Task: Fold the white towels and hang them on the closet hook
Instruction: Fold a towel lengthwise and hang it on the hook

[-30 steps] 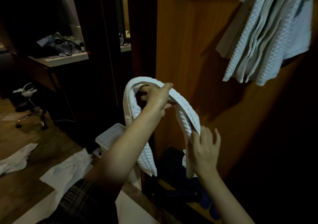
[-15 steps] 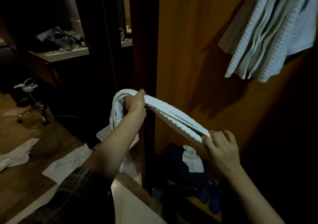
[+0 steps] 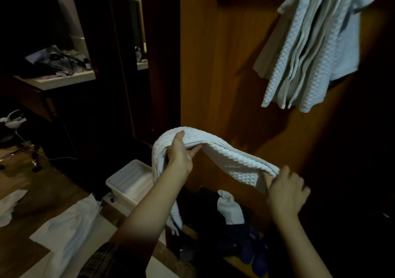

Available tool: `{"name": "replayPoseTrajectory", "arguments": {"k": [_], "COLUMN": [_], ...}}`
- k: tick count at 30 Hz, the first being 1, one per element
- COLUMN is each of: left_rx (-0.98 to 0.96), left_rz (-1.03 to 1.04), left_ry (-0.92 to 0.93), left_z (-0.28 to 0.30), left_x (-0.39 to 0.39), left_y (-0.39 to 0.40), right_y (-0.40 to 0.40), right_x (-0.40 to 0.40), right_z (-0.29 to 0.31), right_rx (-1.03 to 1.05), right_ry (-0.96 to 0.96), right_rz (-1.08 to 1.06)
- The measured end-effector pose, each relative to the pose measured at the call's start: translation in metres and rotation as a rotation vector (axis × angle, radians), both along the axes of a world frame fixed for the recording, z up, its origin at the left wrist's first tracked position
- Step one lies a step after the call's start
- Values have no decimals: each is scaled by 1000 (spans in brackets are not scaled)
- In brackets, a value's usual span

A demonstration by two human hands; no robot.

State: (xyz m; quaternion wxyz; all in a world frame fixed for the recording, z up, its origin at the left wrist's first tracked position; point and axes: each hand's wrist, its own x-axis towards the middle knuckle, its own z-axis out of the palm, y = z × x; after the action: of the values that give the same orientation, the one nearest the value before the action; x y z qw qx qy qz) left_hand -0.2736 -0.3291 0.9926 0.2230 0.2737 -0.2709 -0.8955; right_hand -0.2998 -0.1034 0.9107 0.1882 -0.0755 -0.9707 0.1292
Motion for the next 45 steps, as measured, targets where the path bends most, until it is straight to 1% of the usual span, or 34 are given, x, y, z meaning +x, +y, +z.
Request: {"name": "replayPoseTrajectory", "arguments": {"k": [1,2,3,4,5,6,7,8,9,10,11,14,15,16,17,18,19,20,21,22,23,26,29,32,35,38,43,45], "left_rx": [-37,-90,-154,-223,-288,-367,-482,-628,-752,-840,-897,-881,-886,-849,-749,-551,-279,32,282,429,477,474,383,267,22,-279,-609,-726], "left_rz": [-11,-28,-55,-83,-104,-114,-112,-107,-106,-110,-139,-269,-272,-263,-245,-237,-233,-230,-214,-213,-231,-342,-459,-478,-457,-408,-329,-319], "left_ry": [-10,-20,-26,-29,-25,-34,-76,-148,-212,-236,-216,-54,-38,-34,-13,30,99,187,258,303,311,327,342,313,235,232,237,265], "left_z": [2,2,3,3,3,2,1,1,0,-1,0,5,8,13,18,26,33,40,44,46,50,66,96,130,168,203,256,275], "left_x": [-1,-2,-3,-3,-4,-5,-7,-7,-6,-4,-1,6,7,10,13,16,18,20,21,23,25,25,16,3,-9,-25,-64,-88], "left_y": [8,16,25,34,43,51,58,65,71,77,82,92,94,96,97,95,92,89,86,83,80,77,78,82,89,95,94,88], "right_y": [-1,-3,-10,-18,-27,-38,-47,-54,-60,-63,-64,-56,-52,-48,-44,-40,-37,-36,-35,-35,-35,-28,-12,3,14,19,28,36], "right_x": [6,14,24,35,43,52,60,61,57,55,52,40,35,30,26,22,20,18,19,21,24,31,26,19,13,9,-14,-32], "right_z": [3,5,5,6,8,15,24,33,43,52,60,81,90,100,110,122,134,144,153,161,168,185,210,245,282,318,369,388], "right_rx": [-119,-203,-234,-307,-492,-801,-1098,-1320,-1495,-1646,-1790,-2200,-2315,-2412,-2482,-2557,-2616,-2650,-2661,-2653,-2639,-2548,-2456,-2373,-2306,-2318,-2284,-2259], "right_ry": [-186,-347,-468,-586,-672,-742,-768,-760,-731,-663,-593,-513,-501,-487,-481,-473,-465,-448,-424,-395,-360,-278,-249,-198,-72,10,71,84], "right_rz": [-124,-176,-126,-3,146,284,396,510,559,563,526,337,230,124,60,45,65,94,116,118,110,95,136,154,251,366,563,640]}}
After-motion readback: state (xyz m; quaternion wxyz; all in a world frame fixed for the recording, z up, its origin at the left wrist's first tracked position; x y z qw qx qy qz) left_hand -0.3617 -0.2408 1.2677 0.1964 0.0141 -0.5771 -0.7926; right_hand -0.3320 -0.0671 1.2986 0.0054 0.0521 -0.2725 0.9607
